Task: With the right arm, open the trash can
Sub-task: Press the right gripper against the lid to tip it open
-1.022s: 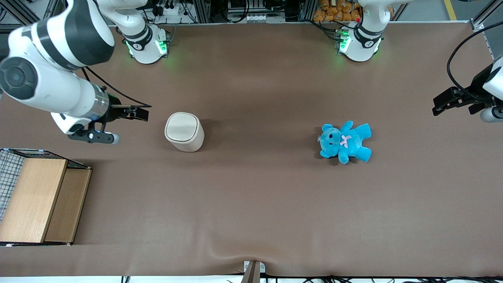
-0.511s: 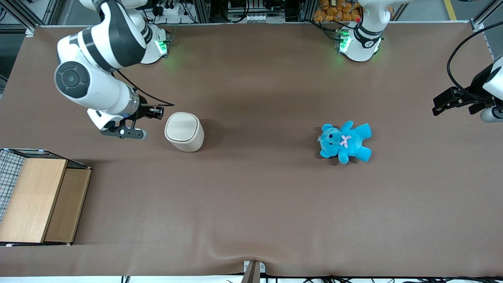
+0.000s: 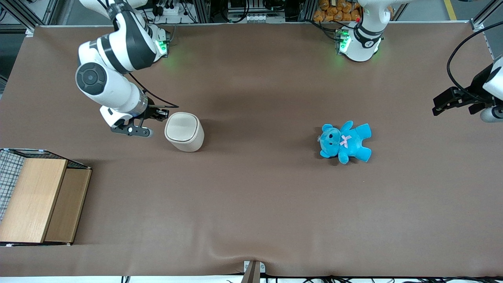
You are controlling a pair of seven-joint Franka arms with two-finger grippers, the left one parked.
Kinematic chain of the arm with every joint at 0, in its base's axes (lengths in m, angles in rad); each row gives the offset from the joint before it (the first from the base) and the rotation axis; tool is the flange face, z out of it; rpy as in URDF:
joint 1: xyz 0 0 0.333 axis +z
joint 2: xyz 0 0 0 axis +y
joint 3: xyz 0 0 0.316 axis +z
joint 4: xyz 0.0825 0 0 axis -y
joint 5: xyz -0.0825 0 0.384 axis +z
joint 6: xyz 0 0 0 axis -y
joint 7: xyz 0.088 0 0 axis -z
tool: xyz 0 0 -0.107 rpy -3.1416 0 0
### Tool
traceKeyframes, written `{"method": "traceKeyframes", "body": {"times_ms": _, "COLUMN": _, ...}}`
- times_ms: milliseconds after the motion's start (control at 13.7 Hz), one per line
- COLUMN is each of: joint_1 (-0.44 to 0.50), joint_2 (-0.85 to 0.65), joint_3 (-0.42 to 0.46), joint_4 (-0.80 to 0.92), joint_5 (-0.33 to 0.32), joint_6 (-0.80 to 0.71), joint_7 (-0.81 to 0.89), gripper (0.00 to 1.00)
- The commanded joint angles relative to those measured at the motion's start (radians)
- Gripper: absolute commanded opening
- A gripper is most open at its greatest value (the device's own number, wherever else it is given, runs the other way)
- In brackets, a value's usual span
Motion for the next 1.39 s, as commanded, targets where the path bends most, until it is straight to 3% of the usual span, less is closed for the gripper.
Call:
{"method": "traceKeyframes", "body": {"times_ms": 0, "joint_1": -0.004, "joint_2": -0.043, "joint_3": 0.018, "joint_4": -0.097, "joint_5": 0.006, "joint_6": 0.09, "joint_7": 0.025, "gripper": 0.0}}
{"method": "traceKeyframes", "body": {"times_ms": 438, "joint_1": -0.007, "joint_2": -0.033, "joint_3": 0.029, "joint_4": -0.15, "joint_5": 0.004, "joint_6": 0.209, "joint_7": 0.042, "gripper": 0.0}}
{"method": "traceKeyframes", "body": {"times_ms": 1314, "joint_1": -0.013, "joint_2": 0.039, "joint_3": 0.029, "joint_4": -0.157, "joint_5": -0.005, "joint_6": 0.262, "joint_7": 0.042, "gripper": 0.0}}
